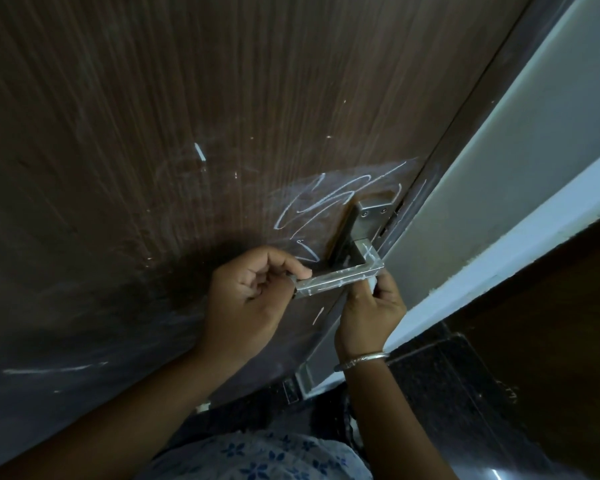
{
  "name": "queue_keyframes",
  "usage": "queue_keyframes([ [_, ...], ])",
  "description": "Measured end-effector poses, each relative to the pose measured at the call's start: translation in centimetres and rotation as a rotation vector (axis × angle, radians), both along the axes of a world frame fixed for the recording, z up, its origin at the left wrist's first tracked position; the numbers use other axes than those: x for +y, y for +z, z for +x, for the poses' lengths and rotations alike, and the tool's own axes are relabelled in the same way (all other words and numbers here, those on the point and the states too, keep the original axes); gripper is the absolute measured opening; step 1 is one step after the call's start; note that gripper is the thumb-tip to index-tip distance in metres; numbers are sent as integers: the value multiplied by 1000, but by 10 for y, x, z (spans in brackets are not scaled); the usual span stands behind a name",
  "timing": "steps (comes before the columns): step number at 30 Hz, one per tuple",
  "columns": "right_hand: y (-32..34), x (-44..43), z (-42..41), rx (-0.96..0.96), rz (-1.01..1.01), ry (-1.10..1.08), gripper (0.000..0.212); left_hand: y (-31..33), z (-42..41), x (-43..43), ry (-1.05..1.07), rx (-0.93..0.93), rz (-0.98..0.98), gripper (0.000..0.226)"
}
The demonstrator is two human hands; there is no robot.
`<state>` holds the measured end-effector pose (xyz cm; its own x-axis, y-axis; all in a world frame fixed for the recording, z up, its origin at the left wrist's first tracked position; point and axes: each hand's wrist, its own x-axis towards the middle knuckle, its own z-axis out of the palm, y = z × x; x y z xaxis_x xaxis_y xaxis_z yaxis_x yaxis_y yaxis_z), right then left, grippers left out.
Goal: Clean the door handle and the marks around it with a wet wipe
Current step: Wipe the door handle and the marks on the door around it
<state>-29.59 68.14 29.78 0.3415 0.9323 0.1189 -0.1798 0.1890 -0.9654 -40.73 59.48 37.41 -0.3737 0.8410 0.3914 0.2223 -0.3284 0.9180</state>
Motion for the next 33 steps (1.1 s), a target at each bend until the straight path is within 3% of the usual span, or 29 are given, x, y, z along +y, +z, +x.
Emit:
queue_keyframes([
  [4, -1, -6, -4, -39, 32, 52, 21, 2, 0, 1, -8, -33, 8, 24],
  [8, -3, 8, 9, 12, -30, -48, 21, 2, 0, 2, -12, -33, -3, 29],
  [13, -6, -8, -6, -77, 32, 68, 14, 4, 1, 2, 2, -98, 5, 28],
  [23, -16, -8, -4, -97, -33, 77, 8, 3, 2, 3, 3, -96, 10, 27],
  [33, -20, -11, -11, 23, -78, 148, 15, 2, 3, 4, -4, -144, -1, 22],
])
